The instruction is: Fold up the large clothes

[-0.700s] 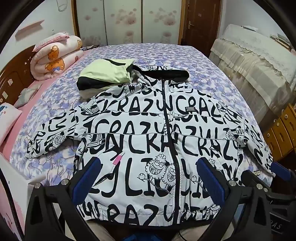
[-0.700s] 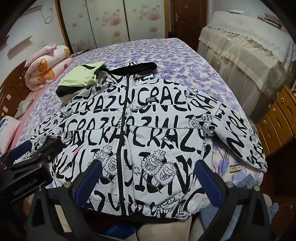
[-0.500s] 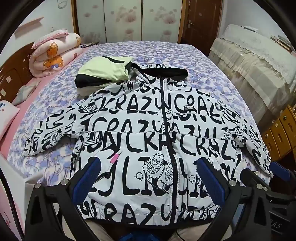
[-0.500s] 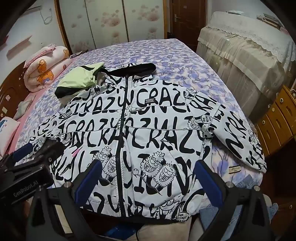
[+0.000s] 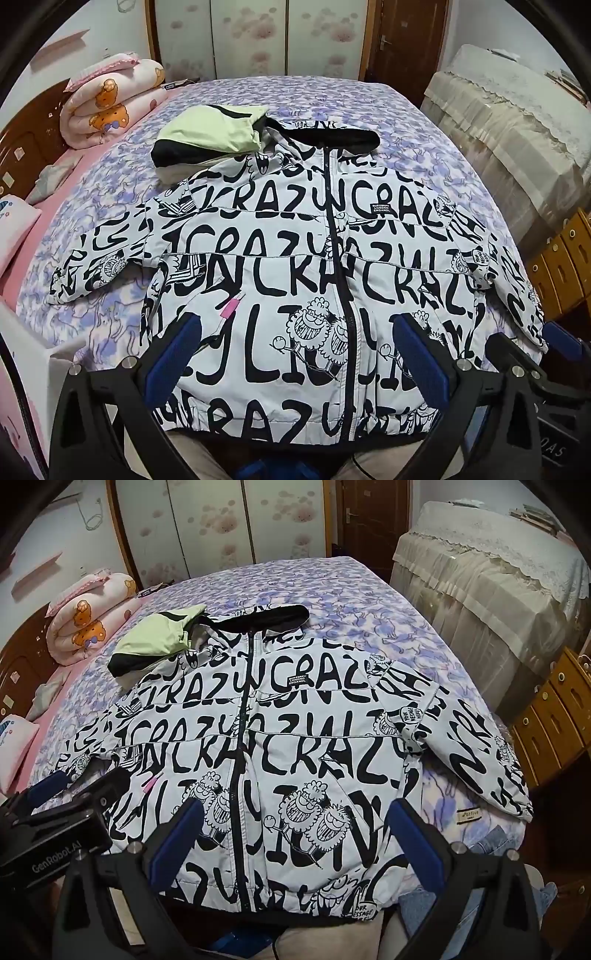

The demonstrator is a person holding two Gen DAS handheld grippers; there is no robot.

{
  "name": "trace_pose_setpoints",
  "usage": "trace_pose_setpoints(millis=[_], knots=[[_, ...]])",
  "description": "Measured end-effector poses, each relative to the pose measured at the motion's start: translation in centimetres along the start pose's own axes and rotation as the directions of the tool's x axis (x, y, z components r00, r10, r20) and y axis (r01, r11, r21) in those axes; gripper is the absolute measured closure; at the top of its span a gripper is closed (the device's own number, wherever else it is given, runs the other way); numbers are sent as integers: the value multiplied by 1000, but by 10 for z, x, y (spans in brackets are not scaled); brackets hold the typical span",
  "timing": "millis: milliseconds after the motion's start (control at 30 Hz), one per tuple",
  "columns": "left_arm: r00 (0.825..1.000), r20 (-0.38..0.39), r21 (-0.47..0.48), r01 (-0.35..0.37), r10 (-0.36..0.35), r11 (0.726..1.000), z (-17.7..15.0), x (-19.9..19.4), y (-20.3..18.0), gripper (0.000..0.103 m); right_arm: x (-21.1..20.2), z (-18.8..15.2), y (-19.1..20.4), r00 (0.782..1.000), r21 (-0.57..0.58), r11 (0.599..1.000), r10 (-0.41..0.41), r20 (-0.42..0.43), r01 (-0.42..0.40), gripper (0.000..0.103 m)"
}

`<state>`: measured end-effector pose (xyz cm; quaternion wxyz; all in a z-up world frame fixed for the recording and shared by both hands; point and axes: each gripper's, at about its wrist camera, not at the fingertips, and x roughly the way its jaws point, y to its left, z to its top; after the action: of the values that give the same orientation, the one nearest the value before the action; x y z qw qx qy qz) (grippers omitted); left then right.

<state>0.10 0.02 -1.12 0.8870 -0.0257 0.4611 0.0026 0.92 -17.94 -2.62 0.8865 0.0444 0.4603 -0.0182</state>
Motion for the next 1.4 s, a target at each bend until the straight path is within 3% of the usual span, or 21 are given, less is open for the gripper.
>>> trace_pose_setpoints(millis=[1400], knots=[[998, -46, -11, 41, -42, 999, -6, 0, -2, 9, 2, -16, 3, 1000, 22, 999, 27, 2, -27, 2]])
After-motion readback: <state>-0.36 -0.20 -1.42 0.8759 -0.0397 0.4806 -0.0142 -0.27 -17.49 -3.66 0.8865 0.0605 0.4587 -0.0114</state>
